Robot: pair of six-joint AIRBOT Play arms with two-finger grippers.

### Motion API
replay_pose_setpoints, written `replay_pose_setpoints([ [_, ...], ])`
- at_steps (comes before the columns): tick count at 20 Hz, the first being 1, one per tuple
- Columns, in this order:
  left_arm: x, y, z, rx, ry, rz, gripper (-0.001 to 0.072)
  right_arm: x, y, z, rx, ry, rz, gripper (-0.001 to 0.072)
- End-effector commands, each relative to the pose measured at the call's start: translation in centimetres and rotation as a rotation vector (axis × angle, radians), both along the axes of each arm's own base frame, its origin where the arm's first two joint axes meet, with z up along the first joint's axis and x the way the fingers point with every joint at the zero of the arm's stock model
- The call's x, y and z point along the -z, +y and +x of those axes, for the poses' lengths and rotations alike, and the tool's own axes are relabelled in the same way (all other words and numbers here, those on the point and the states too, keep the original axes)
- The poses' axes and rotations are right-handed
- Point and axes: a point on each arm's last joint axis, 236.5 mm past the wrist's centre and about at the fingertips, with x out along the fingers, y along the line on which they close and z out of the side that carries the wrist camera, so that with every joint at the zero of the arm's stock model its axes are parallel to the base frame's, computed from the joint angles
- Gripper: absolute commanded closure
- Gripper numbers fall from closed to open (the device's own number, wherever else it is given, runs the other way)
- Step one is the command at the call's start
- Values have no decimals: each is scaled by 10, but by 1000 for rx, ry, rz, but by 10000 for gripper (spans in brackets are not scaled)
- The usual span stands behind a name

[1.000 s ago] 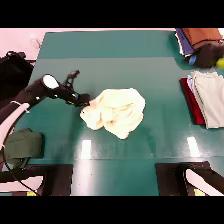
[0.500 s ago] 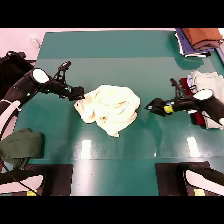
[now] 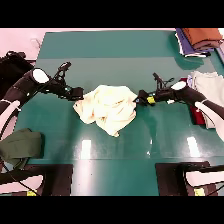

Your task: Fold the shirts.

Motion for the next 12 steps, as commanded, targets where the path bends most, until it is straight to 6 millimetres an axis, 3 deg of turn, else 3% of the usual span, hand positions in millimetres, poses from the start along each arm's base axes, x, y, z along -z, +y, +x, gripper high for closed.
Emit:
replay_pose_setpoints([
  [1, -15, 6, 7, -3, -46, 20, 685, -28, 9, 22, -35, -104, 8, 693],
  [3, -69, 17, 21, 0, -203, 63, 685, -87, -10, 38, -40, -264, -16, 693],
  [6, -211, 38, 25, -24, -559, 113, 685, -213, -59, 34, -80, -547, -133, 694],
  [9, -351, 47, -20, -59, -872, 58, 685, -336, -97, -6, -62, -812, -259, 693],
  [10, -389, 51, -42, -69, -962, 37, 685, -366, -105, -22, -44, -880, -293, 693],
  [12, -442, 58, -85, -84, -1096, 5, 685, -415, -121, -55, 16, -979, -360, 694],
])
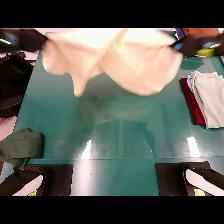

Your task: Fold the shirts.

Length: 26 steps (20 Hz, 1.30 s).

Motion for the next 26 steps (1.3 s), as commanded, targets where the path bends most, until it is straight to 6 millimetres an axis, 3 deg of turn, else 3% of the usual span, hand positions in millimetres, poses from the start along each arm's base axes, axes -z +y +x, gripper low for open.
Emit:
replay_pose_setpoints([
  [1, -104, 18, -75, -13, -268, -40, 685, -87, -32, -64, 106, -200, -120, 693],
  [4, -133, 17, -109, 14, -344, -79, 685, -119, -45, -93, 176, -259, -153, 693],
  [6, -132, 9, -113, 49, -330, -102, 686, -123, -46, -96, 180, -243, -148, 694],
  [8, -104, 3, -98, 68, -230, -59, 685, -106, -47, -85, 172, -158, -131, 694],
  [9, -82, -1, -87, 82, -164, -16, 685, -88, -49, -74, 166, -79, -117, 694],
  [11, -19, -10, -57, 121, 29, 69, 685, -40, -49, -51, 122, 110, -115, 694],
  [15, 159, -23, -9, 190, 533, 180, 684, 92, -35, -7, 3, 511, -272, 694],
  [17, 236, -25, 7, 218, 683, 224, 684, 157, -18, 15, -54, 656, -339, 694],
  [19, 294, -22, 31, 201, 749, 254, 684, 207, -1, 38, -85, 727, -342, 693],
  [20, 309, -17, 46, 173, 745, 275, 684, 225, 3, 51, -71, 737, -330, 693],
  [21, 317, -10, 64, 133, 712, 296, 684, 236, 4, 64, -51, 729, -318, 693],
  [23, 308, 6, 99, 48, 613, 284, 681, 240, -1, 88, 5, 697, -286, 692],
  [24, 294, 17, 115, -9, 561, 250, 492, 232, -3, 99, 22, 657, -270, 689],
  [25, 279, 29, 128, -68, 532, 201, 214, 220, -9, 110, 45, 611, -259, 613],
  [26, 262, 46, 138, -126, 507, 157, 182, 204, -17, 120, 75, 566, -245, 402],
])
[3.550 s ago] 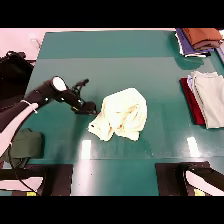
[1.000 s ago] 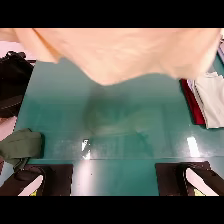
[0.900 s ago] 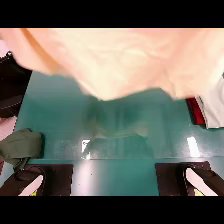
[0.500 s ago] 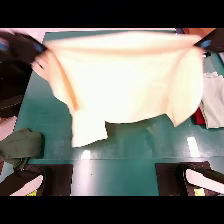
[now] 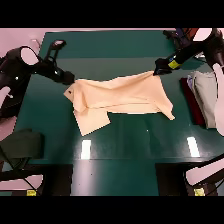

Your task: Fold the shirts.

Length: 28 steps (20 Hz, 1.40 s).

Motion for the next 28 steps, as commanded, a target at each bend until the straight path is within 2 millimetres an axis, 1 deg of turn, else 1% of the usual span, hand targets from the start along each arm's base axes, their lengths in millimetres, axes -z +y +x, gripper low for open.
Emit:
replay_pose_setpoints([
  [1, -33, 48, 43, -188, -118, -46, 182, -22, -19, 35, 81, -111, 13, 332],
  [2, -45, 61, 42, -227, -112, -67, 182, -33, -28, 35, 93, -124, 10, 332],
  [3, -50, 69, 34, -240, -80, -87, 182, -41, -36, 29, 106, -130, 8, 333],
  [5, -42, 78, 9, -230, 22, -76, 183, -44, -51, 10, 120, -119, -1, 332],
  [6, -36, 77, -1, -216, 60, -65, 183, -42, -56, -3, 126, -102, -4, 333],
  [8, -19, 73, -24, -200, 103, -60, 183, -36, -63, -28, 131, -75, -10, 333],
  [10, 7, 64, -50, -203, 144, -74, 182, -32, -61, -47, 128, -74, -12, 333],
  [12, 41, 48, -79, -195, 189, -99, 182, -30, -57, -58, 137, -96, -10, 333],
  [13, 58, 38, -91, -189, 196, -108, 182, -30, -54, -62, 140, -115, -8, 334],
  [14, 72, 28, -98, -178, 195, -114, 182, -30, -51, -63, 147, -135, -6, 334],
  [15, 85, 17, -103, -166, 185, -113, 182, -28, -49, -65, 150, -148, -4, 333],
  [16, 94, 10, -102, -157, 160, -110, 182, -26, -46, -68, 150, -151, -3, 333],
  [17, 102, 5, -99, -160, 133, -111, 182, -23, -43, -73, 143, -146, -3, 334],
  [18, 108, 4, -96, -185, 115, -120, 182, -19, -43, -77, 143, -135, -3, 334],
  [20, 116, 6, -92, -227, 99, -135, 182, -16, -42, -83, 141, -121, -3, 333],
  [22, 124, 5, -92, -238, 116, -146, 181, -16, -42, -85, 142, -120, -2, 334],
  [26, 132, -17, -85, -202, 95, -160, 182, -16, -40, -85, 145, -117, 9, 334],
  [27, 136, -21, -87, -192, 103, -158, 183, -17, -39, -85, 148, -115, 24, 334],
  [28, 137, -22, -88, -189, 111, -156, 186, -18, -41, -85, 156, -116, 25, 334],
])
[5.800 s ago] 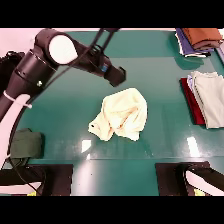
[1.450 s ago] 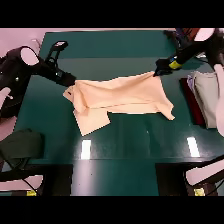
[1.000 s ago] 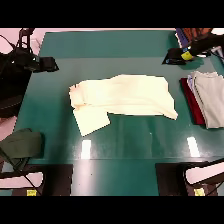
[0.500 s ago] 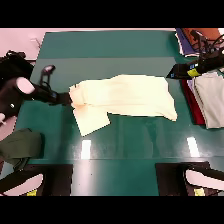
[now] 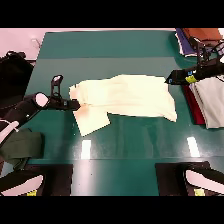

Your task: Fold the shirts.

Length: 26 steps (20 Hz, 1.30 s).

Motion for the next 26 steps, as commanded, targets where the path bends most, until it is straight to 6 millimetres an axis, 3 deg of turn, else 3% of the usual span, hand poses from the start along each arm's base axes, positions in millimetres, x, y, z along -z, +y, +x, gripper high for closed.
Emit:
replay_pose_setpoints([
  [1, 7, -9, -1, 16, 1, -2, 355, -1, -3, -1, 16, 6, 18, 333],
  [2, 8, -7, -2, 26, 8, 12, 537, 1, -7, -2, 23, 16, 17, 334],
  [3, 9, -5, -4, 37, 13, 28, 659, 2, -13, -6, 32, 34, 17, 333],
  [5, 8, -3, -6, 53, 21, 46, 685, 7, -31, -16, 58, 89, 16, 333],
  [8, -22, 12, 5, 71, 39, 71, 684, 20, -73, -38, 138, 181, 24, 333],
  [10, -53, 22, 17, 66, 29, 67, 684, 46, -101, -62, 227, 255, 50, 332],
  [11, -66, 26, 23, 68, 14, 68, 684, 65, -112, -79, 272, 309, 71, 292],
  [12, -76, 29, 28, 75, -5, 71, 684, 83, -119, -95, 309, 358, 101, 192],
  [13, -82, 29, 30, 78, -16, 75, 684, 103, -123, -110, 349, 408, 145, 176],
  [17, -82, 19, 25, 80, 10, 26, 684, 164, -106, -140, 422, 530, 351, 184],
  [19, -79, 18, 19, 91, 37, 27, 684, 184, -91, -141, 429, 563, 422, 200],
  [23, -76, 17, 10, 105, 73, 24, 684, 205, -68, -116, 436, 528, 479, 259],
  [25, -75, 16, 8, 107, 84, 22, 684, 205, -63, -99, 416, 480, 442, 289],
  [26, -75, 16, 7, 105, 90, 17, 683, 201, -60, -91, 391, 459, 425, 410],
])
